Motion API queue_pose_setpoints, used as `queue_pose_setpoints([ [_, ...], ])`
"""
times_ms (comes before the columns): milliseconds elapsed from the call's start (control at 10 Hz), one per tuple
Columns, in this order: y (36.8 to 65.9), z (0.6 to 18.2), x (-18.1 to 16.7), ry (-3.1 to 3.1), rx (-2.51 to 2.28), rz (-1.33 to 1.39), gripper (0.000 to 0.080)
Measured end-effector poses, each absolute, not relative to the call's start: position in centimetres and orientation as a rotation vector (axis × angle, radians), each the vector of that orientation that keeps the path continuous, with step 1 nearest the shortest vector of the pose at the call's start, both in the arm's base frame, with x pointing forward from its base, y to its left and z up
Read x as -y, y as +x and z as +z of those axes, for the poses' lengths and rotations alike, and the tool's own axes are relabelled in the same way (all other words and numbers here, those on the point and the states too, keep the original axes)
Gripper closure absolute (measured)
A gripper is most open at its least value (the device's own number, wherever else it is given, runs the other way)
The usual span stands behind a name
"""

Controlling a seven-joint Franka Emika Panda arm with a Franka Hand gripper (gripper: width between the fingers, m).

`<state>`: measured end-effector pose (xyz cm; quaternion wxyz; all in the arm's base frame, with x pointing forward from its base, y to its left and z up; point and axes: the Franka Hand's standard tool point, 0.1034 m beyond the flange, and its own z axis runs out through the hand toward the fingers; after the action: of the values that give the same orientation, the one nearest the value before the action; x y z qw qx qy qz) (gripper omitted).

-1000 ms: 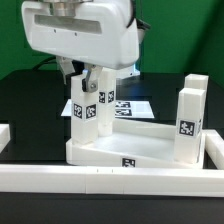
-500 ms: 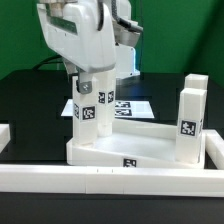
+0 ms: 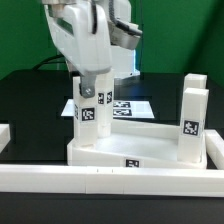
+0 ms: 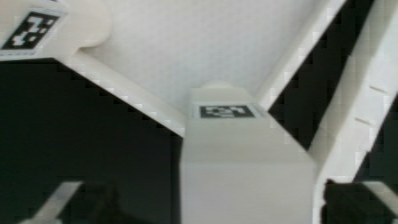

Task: Assemble desk

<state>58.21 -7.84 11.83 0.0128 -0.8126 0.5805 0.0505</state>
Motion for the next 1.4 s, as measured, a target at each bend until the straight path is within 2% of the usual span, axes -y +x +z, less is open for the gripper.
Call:
queue_pose_setpoints([
  [300,58.22,11.77,7.41,-2.697,-1.536,0.153,0.0152],
  [600,58.22,11.77,7.44,-2.825,-1.266,0.147,0.015],
  [1400,58.69,11.5,7.51,-3.123,-0.128,0.063,0.015],
])
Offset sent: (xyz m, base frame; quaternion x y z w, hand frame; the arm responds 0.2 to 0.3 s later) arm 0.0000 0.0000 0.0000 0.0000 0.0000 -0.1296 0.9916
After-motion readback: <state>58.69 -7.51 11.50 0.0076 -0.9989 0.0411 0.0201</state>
